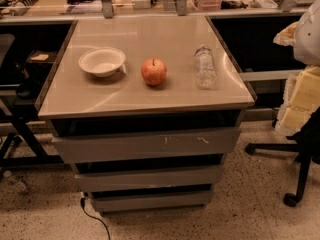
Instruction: Open top drawer
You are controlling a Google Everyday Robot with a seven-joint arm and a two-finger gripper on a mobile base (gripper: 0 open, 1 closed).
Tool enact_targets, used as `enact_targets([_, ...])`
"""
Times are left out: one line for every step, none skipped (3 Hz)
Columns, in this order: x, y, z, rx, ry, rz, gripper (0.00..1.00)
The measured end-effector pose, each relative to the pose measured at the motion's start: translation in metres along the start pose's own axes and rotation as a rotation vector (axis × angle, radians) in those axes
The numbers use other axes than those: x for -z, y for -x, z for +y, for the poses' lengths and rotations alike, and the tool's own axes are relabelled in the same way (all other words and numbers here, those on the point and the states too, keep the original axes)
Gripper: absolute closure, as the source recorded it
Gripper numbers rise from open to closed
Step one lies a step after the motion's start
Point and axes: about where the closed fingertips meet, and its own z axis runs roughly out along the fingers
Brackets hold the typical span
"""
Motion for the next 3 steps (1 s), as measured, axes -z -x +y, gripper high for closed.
enact_targets([0.000, 0.000, 0.000, 0.000, 0.000, 0.000, 0.00])
enact_targets([-0.024, 0.008, 0.017, -0.007, 0.040, -0.002, 0.00])
enact_targets([-0.066, 0.024, 0.043, 0.008, 0.104, -0.016, 0.00])
